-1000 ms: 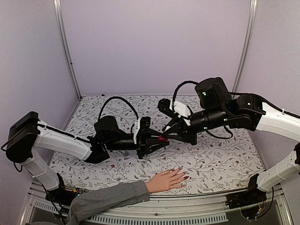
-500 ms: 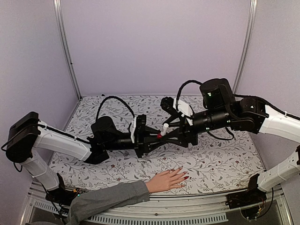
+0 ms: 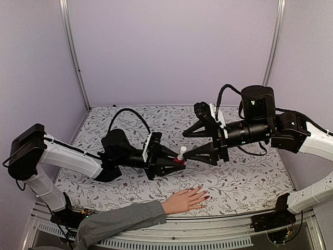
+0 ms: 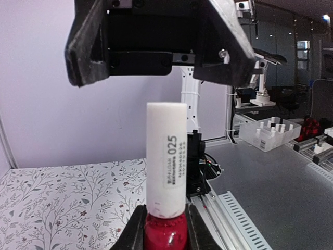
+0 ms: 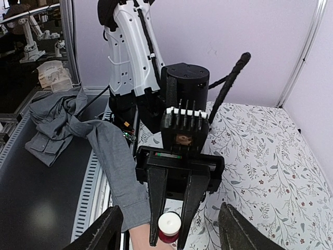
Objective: Paint the nails
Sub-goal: Screw the nail polish bottle.
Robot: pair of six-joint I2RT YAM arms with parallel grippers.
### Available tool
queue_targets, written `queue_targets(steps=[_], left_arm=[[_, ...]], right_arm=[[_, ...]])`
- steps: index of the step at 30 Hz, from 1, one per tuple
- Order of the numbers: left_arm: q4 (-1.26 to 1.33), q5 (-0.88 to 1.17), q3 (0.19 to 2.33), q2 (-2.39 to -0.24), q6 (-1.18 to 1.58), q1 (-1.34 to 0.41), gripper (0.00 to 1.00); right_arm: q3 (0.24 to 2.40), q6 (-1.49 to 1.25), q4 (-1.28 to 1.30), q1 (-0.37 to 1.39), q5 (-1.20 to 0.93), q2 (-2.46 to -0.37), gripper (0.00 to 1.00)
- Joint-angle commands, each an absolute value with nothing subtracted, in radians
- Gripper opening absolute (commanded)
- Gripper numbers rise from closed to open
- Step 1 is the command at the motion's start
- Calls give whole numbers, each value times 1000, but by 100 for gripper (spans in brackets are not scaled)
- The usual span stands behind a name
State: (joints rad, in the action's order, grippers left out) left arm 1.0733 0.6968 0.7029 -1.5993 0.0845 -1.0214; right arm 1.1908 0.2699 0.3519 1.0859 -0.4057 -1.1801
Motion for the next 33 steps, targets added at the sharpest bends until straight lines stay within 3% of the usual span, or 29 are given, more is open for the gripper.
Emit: queue_targets(steps=[1,6,15,27,33], left_arm=[[1172,810,729,-1630,148,-1011,0],[1187,832,736,-1637,161,-1011,0],[1195,844,741,-1638,168,-1010,0],[1196,759,733,-1630,155,-1011,0],[1174,660,732,-1617,136,-1011,0]], right_arm=[[1212,319,332,1083,-503,-1184,62],[1239,348,360,1083,-580,-1223,49],[1253,369,366,1083,-607,-1270,41],[1242,376,369,1083,-564,-1294,4],[1213,363,351,1080,-511,-1301,0]])
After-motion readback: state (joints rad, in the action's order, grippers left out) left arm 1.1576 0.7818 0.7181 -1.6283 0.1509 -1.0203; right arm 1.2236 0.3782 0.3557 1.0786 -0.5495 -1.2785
